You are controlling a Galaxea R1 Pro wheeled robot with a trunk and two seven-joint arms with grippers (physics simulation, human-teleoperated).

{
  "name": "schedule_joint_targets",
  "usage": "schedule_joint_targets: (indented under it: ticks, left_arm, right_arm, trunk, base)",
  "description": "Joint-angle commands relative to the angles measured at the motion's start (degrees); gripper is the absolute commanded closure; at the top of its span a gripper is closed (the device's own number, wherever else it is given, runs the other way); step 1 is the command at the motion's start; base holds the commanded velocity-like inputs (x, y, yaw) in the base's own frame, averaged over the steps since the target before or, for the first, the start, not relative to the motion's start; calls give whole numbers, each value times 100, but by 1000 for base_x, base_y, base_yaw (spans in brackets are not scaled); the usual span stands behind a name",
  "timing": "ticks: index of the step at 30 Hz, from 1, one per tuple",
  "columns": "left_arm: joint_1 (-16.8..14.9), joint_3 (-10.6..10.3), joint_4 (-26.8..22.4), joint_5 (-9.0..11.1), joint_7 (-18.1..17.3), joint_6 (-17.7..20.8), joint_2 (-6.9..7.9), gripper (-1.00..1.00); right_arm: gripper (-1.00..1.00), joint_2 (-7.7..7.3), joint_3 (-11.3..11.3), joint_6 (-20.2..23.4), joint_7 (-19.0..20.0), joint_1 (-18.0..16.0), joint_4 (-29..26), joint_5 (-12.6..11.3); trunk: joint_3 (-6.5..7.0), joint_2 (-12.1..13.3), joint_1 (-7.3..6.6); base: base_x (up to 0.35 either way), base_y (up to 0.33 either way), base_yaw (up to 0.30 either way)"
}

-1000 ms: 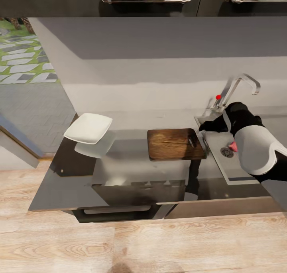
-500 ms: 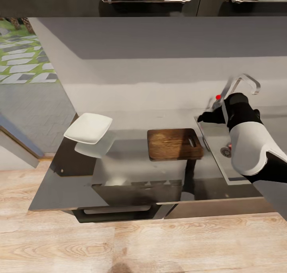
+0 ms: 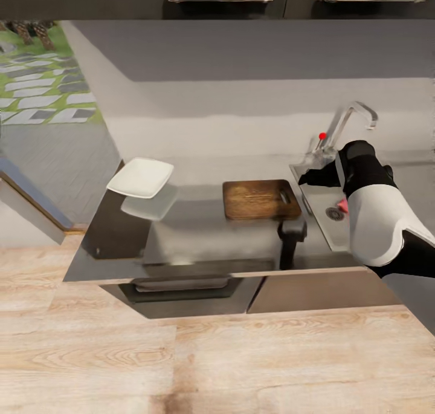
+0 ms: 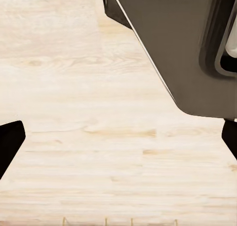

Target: In the kitchen, take the Vidalia onion out of the sink, dice it on the chopping board with the paring knife, put the diced onion into the bowl on the countertop, then place both the paring knife and the chopping board into the sink.

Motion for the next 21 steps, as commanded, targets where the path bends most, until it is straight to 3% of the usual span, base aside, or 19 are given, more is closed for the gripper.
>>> schedule_joint_targets:
  ticks: [1,13,21]
  left_arm:
    - [-3,-4,12,-4,13,-34,0,-100]
    - [-3,-4,12,-4,13,-34,0,-100]
    - [-3,-4,12,-4,13,-34,0,-100]
  right_arm:
    - [-100,5,-26,7,47,-6,1,62]
    - [-100,9,-21,-4,47,-6,70,61]
    - [-100,13,-20,-5,47,-6,84,54]
  trunk:
    - [-8,-10,0]
    - [-8,-10,0]
    - [-8,-10,0]
  base:
    - [-336,0,0]
    - [-338,-3,0]
    - [-336,-107,0]
